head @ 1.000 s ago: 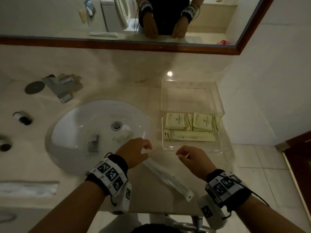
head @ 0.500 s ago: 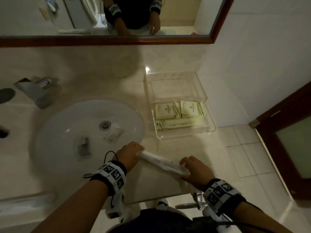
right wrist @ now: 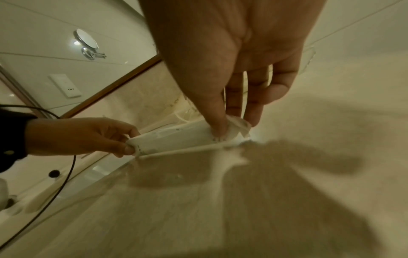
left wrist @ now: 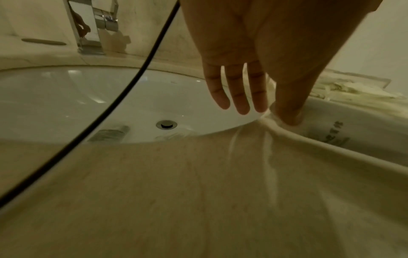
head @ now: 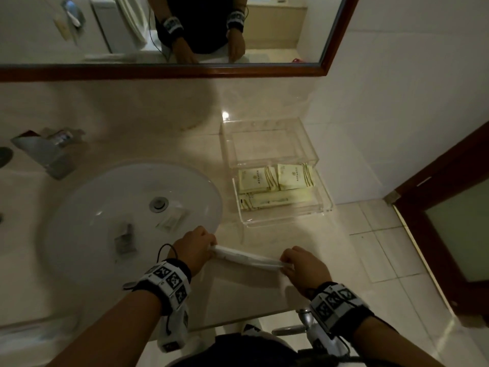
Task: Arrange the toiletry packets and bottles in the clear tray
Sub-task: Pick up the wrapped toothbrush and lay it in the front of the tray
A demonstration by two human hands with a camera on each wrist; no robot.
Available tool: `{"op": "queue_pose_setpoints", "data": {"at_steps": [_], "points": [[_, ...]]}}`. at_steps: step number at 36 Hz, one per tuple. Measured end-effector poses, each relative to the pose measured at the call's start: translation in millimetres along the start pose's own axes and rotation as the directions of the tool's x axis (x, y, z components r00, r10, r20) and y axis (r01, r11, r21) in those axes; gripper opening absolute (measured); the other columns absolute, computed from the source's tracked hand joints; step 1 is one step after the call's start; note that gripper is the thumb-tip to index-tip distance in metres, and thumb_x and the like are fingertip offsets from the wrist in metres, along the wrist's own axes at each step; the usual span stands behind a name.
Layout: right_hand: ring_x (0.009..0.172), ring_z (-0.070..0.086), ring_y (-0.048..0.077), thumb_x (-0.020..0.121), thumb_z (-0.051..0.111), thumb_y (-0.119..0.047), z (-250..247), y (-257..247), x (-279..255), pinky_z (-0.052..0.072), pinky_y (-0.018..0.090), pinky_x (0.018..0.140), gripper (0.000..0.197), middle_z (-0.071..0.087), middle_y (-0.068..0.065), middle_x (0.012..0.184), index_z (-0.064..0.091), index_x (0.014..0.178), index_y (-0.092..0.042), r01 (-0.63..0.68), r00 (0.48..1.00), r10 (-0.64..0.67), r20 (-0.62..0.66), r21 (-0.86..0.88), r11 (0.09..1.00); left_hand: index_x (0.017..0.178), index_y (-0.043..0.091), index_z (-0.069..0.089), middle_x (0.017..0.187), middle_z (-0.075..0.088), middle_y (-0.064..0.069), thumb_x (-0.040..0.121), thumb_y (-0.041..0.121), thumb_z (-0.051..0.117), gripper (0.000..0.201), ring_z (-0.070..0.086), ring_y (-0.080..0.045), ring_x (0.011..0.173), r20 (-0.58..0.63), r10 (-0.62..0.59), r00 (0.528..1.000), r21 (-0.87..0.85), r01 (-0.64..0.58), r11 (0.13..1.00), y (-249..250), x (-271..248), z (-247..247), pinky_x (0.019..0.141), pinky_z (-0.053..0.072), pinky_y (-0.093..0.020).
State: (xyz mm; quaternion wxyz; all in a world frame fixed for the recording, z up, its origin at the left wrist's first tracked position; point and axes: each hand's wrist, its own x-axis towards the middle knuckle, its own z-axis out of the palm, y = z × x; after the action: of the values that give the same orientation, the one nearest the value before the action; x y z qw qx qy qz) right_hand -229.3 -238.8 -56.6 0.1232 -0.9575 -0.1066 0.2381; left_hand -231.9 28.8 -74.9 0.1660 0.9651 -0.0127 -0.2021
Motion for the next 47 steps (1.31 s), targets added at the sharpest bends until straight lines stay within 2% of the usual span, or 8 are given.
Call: {"op": "queue_pose_setpoints", "data": {"at_steps": [6, 12, 19, 23, 27, 36, 40, 47], "points": [[0.097, 0.056, 0.017, 0.090, 0.054, -0.030, -40.6, 12.0, 8.7, 0.046, 0.029, 0.076, 0.017, 0.058, -0.003, 0.106, 0.061, 0.105, -0.024, 0.044, 0.983, -0.043, -0.177, 0.003, 0.999, 0.105, 0.018, 0.060, 0.114, 0.053, -0.002, 0.093, 0.031, 0.054, 0.019, 0.052, -0.021, 0.103, -0.198, 0.090, 0.976, -0.050, -0.102, 0.994, 19.3, 9.8, -21.6, 0.085, 0.045, -0.030], [0.097, 0.055, 0.021, 0.090, 0.053, -0.026, -80.8, 28.6, 34.8, 0.046, 0.032, 0.073, 0.017, 0.057, 0.000, 0.104, 0.062, 0.103, -0.021, 0.023, 0.954, -0.029, -0.297, -0.026, 0.999, 0.108, 0.015, 0.060, 0.117, 0.052, -0.002, 0.093, 0.029, 0.052, 0.022, 0.053, -0.022, 0.106, -0.277, 0.107, 0.955, -0.078, -0.133, 0.988, 47.4, 33.2, -37.7, 0.089, 0.046, -0.031], [0.101, 0.052, 0.023, 0.089, 0.053, -0.019, -92.2, 46.6, 68.9, 0.050, 0.035, 0.072, 0.016, 0.056, 0.001, 0.105, 0.060, 0.102, -0.024, -0.055, 0.936, 0.052, -0.347, 0.002, 0.998, 0.112, 0.019, 0.058, 0.122, 0.050, 0.000, 0.094, 0.030, 0.049, 0.024, 0.051, -0.020, 0.109, -0.219, 0.073, 0.973, -0.102, -0.097, 0.990, 69.3, 52.2, -32.1, 0.092, 0.047, -0.032], [0.101, 0.052, 0.022, 0.090, 0.053, -0.019, -87.2, 52.5, 82.5, 0.043, 0.029, 0.062, 0.015, 0.054, 0.000, 0.106, 0.059, 0.103, -0.024, -0.090, 0.938, 0.083, -0.335, -0.005, 0.996, 0.116, 0.019, 0.056, 0.123, 0.049, 0.000, 0.094, 0.032, 0.048, 0.026, 0.050, -0.020, 0.111, -0.163, 0.054, 0.985, -0.082, -0.068, 0.994, 72.6, 60.2, -24.5, 0.092, 0.046, -0.032], [0.100, 0.052, 0.023, 0.090, 0.051, -0.019, -83.5, 59.6, 92.6, 0.039, 0.029, 0.060, 0.015, 0.053, 0.001, 0.106, 0.058, 0.102, -0.024, -0.130, 0.940, 0.123, -0.317, 0.000, 0.992, 0.119, 0.019, 0.054, 0.125, 0.046, 0.000, 0.095, 0.031, 0.045, 0.028, 0.048, -0.020, 0.112, -0.131, 0.041, 0.990, -0.089, -0.053, 0.995, 78.7, 67.6, -18.0, 0.093, 0.045, -0.032], [0.103, 0.055, 0.022, 0.090, 0.048, -0.021, -79.8, 72.1, 98.1, 0.050, 0.034, 0.076, 0.021, 0.057, 0.002, 0.110, 0.055, 0.109, -0.025, -0.161, 0.960, 0.169, -0.225, 0.053, 0.985, 0.127, 0.023, 0.052, 0.128, 0.046, -0.002, 0.097, 0.027, 0.041, 0.033, 0.051, -0.021, 0.116, -0.102, 0.029, 0.994, -0.120, -0.041, 0.992, 80.6, 76.2, -12.5, 0.096, 0.045, -0.033], [0.105, 0.054, 0.021, 0.091, 0.049, -0.025, -78.8, 73.1, 95.7, 0.048, 0.033, 0.080, 0.017, 0.060, 0.001, 0.110, 0.058, 0.104, -0.022, -0.150, 0.964, 0.161, -0.211, 0.067, 0.986, 0.127, 0.023, 0.052, 0.128, 0.048, 0.001, 0.096, 0.024, 0.042, 0.032, 0.053, -0.018, 0.116, -0.109, 0.039, 0.993, -0.153, -0.056, 0.987, 78.8, 76.7, -12.1, 0.097, 0.045, -0.031], [0.109, 0.054, 0.020, 0.093, 0.046, -0.029, -75.0, 76.2, 92.3, 0.048, 0.031, 0.088, 0.026, 0.062, 0.001, 0.117, 0.065, 0.105, -0.016, -0.108, 0.973, 0.118, -0.197, 0.062, 0.992, 0.126, 0.023, 0.055, 0.129, 0.049, 0.001, 0.099, 0.025, 0.037, 0.033, 0.052, -0.017, 0.117, -0.095, 0.010, 0.995, -0.161, -0.026, 0.987, 78.5, 74.5, -11.2, 0.097, 0.044, -0.030]]}}
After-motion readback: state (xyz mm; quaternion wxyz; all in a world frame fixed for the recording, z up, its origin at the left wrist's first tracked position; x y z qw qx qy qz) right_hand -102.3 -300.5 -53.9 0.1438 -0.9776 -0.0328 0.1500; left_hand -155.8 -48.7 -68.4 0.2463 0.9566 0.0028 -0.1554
